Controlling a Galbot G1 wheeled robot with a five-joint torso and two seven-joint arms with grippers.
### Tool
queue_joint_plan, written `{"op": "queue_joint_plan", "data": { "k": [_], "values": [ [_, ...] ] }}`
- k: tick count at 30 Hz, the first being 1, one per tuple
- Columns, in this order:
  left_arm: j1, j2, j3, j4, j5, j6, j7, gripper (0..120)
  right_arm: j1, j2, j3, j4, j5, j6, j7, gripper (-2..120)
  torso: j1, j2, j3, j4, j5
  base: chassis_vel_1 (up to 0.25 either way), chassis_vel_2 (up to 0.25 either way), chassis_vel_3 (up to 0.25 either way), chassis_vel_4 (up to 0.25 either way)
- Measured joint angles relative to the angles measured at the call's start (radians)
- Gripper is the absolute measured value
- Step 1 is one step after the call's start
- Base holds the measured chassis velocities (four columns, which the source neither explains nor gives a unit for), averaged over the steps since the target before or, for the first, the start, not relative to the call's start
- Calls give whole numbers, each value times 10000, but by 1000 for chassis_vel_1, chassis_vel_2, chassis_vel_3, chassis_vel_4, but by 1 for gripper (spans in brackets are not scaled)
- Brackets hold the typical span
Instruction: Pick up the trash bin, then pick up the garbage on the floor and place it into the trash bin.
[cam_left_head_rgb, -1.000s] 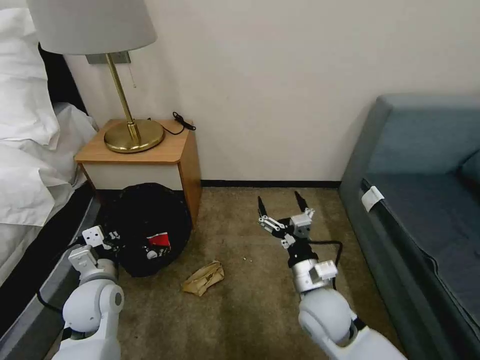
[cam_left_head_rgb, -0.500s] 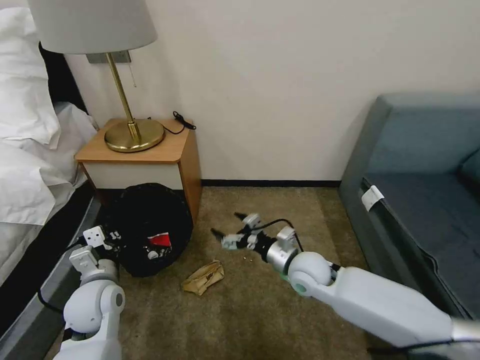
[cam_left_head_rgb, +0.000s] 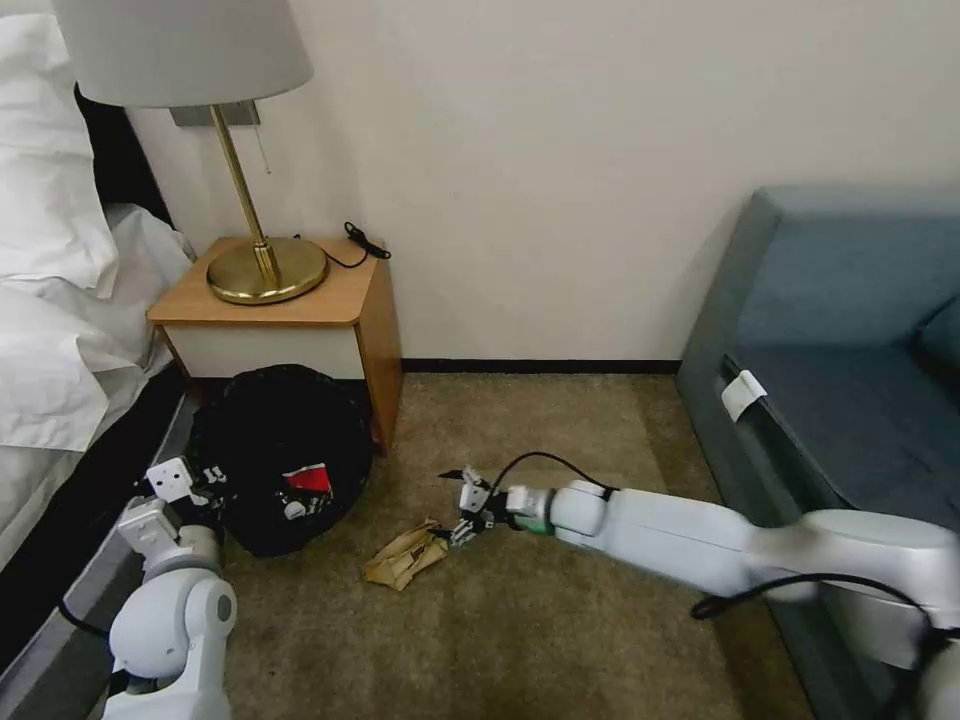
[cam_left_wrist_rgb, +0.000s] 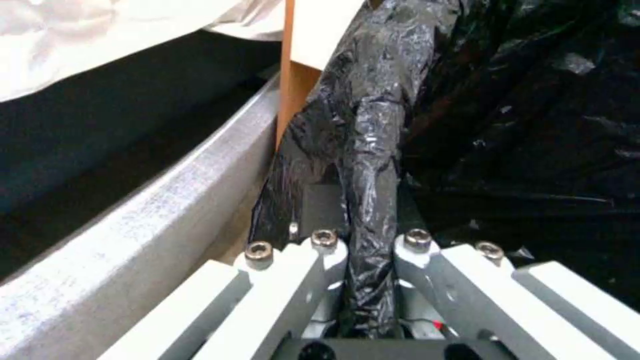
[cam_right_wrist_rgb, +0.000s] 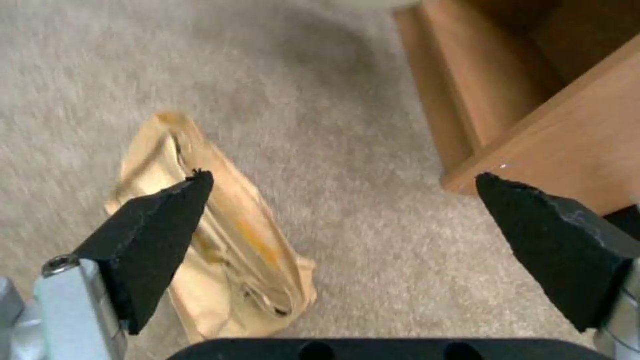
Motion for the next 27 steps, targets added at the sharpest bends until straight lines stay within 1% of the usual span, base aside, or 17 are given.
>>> {"op": "queue_joint_plan", "data": {
  "k": [4,6,9,10,13,23,26,27],
  "values": [
    [119,-58,-42,-101,-5,-36,9,3,-82,591,83,-1044,-358,284,-301,100,0,0,-1,-6,0,0,0,0,0],
    [157,-68,-54,-123,-5,-49,8,3,-99,686,83,-1217,-439,337,-360,100,0,0,-1,-6,-1,0,0,0,0],
    [336,-102,-104,-256,-2,-87,8,3,-259,1211,166,-2223,-875,675,-578,100,1,1,-1,-4,0,0,0,0,0],
    [336,-102,-104,-256,-2,-87,8,3,-259,1211,166,-2223,-875,675,-578,100,1,1,-1,-4,0,0,0,0,0],
    [504,-139,-189,-373,-5,-149,12,3,-425,1629,222,-2956,-1195,780,-758,100,0,1,-1,-5,1,0,0,0,0],
    [685,-151,-293,-496,-73,-217,39,3,-800,2101,356,-3725,-1611,727,-965,99,0,1,-2,-5,0,0,0,0,0],
    [687,-162,-280,-497,-73,-221,39,3,-897,2177,412,-3839,-1729,702,-974,96,0,1,-2,-5,1,0,0,0,0],
    [686,-167,-265,-497,-74,-227,41,3,-948,2207,438,-3895,-1774,693,-985,92,0,1,-1,-4,1,0,0,0,0]
  ]
}}
